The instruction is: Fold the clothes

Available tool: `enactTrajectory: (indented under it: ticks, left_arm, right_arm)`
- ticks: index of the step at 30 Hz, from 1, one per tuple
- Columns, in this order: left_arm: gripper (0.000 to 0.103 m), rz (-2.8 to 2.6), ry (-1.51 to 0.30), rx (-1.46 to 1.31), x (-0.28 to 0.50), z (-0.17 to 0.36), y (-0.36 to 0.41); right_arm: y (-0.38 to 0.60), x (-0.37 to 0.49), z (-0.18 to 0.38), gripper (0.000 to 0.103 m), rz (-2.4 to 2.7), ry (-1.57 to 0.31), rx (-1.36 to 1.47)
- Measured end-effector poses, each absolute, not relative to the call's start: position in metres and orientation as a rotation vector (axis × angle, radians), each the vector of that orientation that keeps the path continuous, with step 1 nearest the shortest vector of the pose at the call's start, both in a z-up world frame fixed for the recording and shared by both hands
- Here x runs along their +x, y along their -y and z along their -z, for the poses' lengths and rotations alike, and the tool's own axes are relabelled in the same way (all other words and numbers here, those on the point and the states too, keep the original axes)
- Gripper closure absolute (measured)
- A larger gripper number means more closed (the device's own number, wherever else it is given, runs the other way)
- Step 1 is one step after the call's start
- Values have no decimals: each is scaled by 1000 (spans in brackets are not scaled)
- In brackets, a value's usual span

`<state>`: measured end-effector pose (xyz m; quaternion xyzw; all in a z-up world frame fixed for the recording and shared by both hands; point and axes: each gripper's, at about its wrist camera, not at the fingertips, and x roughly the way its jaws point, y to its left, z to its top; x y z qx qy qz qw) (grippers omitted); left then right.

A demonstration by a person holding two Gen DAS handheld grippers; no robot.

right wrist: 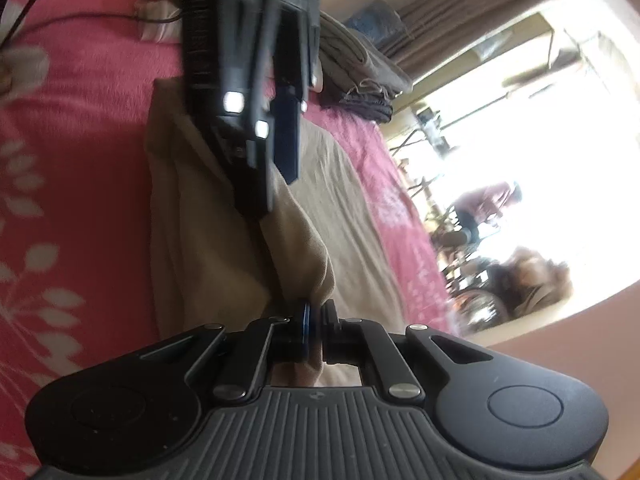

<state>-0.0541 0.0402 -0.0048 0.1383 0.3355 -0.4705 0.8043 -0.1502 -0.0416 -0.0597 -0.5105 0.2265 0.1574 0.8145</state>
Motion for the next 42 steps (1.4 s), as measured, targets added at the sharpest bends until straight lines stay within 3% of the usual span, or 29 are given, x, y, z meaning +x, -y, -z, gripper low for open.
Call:
enactTrajectory:
  ticks: [4,7,10,17,30,36,37,42]
  left_arm:
    - [66,954,-720,341,-53,9,-35]
    - [88,910,-663,381,-59,6,-32]
    - [92,877,-572,425,-74,1,-30]
    - [93,879,-417,753,-122,38,-21]
    - [93,883,-305,869,-132,48,-28]
    - [89,879,-298,880,-133,51,-30]
    - [89,878,-308,872,-133,50,-31]
    - [88,853,-350,837,-132,45,-42]
  right_arm:
    - [40,-156,68,100,-326,-432,-1161]
    - [40,-162,75,100,-317,-377,-1224]
    - [39,-167,81,101,-299,-311,-1283]
    - [40,-183,109,100,-348,-288,-1377]
    - [54,-180,53,99,-336,-266,-992]
    - [47,-139,54,98,-368,-436,-820]
    - [46,-138,67,99,-395,-491,-850]
    - [35,-163,114,101,-403,-305,-1129]
